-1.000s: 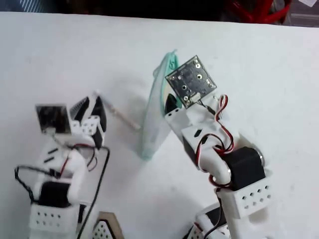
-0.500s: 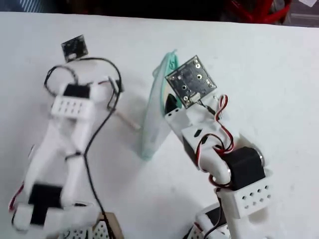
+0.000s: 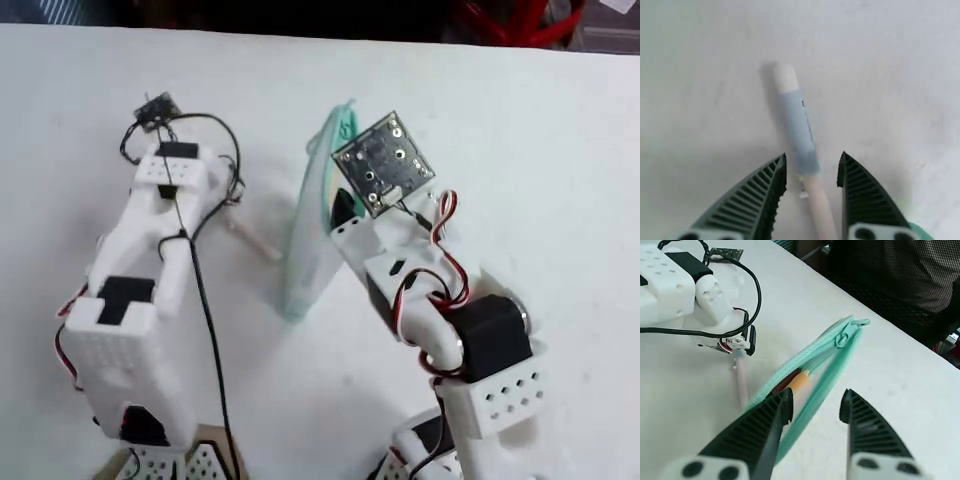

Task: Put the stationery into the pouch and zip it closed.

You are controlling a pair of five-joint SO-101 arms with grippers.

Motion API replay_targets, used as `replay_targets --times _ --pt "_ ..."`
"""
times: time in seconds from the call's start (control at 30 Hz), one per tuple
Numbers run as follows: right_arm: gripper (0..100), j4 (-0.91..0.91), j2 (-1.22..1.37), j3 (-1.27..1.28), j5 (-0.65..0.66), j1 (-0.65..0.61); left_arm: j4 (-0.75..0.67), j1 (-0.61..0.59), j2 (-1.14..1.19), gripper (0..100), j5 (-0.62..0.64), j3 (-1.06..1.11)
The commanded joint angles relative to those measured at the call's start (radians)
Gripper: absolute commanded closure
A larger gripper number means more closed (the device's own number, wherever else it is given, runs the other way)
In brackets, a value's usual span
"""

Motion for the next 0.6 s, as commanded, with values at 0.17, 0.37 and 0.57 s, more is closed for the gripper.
replay_targets --times 0.17,0.37,0.57 --pt "84.3 -0.001 -0.012 0.009 0.0 0.001 -0.063 -0.007 0.03 83 0.005 -0.044" --pt "84.3 -0.002 -0.012 0.02 0.0 0.001 0.02 -0.012 0.151 83 0.008 -0.176" --pt "84.3 -0.002 -0.012 0.02 0.0 0.001 0.095 -0.018 0.223 91 0.003 -0.279"
